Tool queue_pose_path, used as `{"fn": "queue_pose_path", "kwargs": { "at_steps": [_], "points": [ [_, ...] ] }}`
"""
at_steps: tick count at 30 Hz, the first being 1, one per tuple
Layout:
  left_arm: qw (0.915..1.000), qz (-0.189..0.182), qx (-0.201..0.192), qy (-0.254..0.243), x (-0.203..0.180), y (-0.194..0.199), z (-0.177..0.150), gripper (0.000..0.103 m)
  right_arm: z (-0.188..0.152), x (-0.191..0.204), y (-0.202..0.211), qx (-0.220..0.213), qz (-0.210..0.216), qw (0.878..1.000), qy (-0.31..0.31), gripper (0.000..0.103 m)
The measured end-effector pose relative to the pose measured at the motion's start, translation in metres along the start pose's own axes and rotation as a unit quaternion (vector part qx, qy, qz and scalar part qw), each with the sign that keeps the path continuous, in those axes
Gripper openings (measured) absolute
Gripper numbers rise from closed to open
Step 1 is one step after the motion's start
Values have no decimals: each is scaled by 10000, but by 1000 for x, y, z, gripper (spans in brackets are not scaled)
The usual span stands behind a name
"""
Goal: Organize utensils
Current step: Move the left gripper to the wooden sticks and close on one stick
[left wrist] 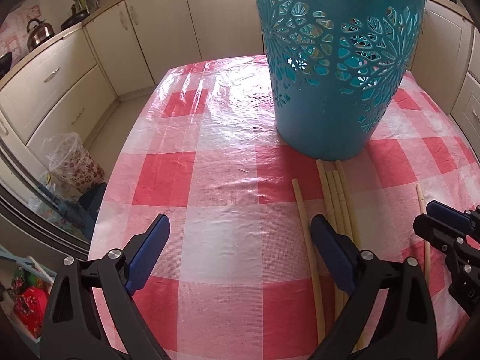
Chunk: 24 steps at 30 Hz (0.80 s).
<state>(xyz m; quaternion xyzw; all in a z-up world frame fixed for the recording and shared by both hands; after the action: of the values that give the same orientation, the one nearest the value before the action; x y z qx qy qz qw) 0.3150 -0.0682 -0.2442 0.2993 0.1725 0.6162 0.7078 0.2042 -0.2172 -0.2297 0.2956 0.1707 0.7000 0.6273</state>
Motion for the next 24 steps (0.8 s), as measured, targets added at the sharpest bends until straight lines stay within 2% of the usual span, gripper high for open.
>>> {"fn": "queue_pose_path", "kwargs": {
  "at_steps": [4,8,11,15,21,24],
  "points": [
    [10000,57,20,49,2,0,0,88,0,0,0,9,22,10000,12,30],
    [9999,56,36,89,4,-4,0,88,3,7,-5,29,-170,9997,168,32],
    [9999,32,44,126,5,-5,0,88,3,18,-9,63,-202,9987,464,32],
    [9996,-51,80,247,11,-9,-2,88,-2,34,-7,161,0,9944,1048,21],
    [9992,-132,113,350,17,-12,-4,88,-1,23,-5,254,-28,9966,779,21],
    [9991,-157,122,367,17,-11,-4,88,-2,29,-4,241,20,9953,939,21]
  ]
}}
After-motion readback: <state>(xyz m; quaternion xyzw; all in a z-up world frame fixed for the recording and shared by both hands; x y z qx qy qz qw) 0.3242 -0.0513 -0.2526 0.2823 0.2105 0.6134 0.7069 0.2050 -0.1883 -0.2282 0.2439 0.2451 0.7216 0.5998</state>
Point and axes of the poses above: each gripper's, at about its wrist camera, not at the fingertips, and y roughly against the way its jaws point, x to its left, z to its top, the point moved 1 cm from there along -y, roughly the way its jaws point, and after that the axes turned 14 degrees about -x, right-handed, at the moved point
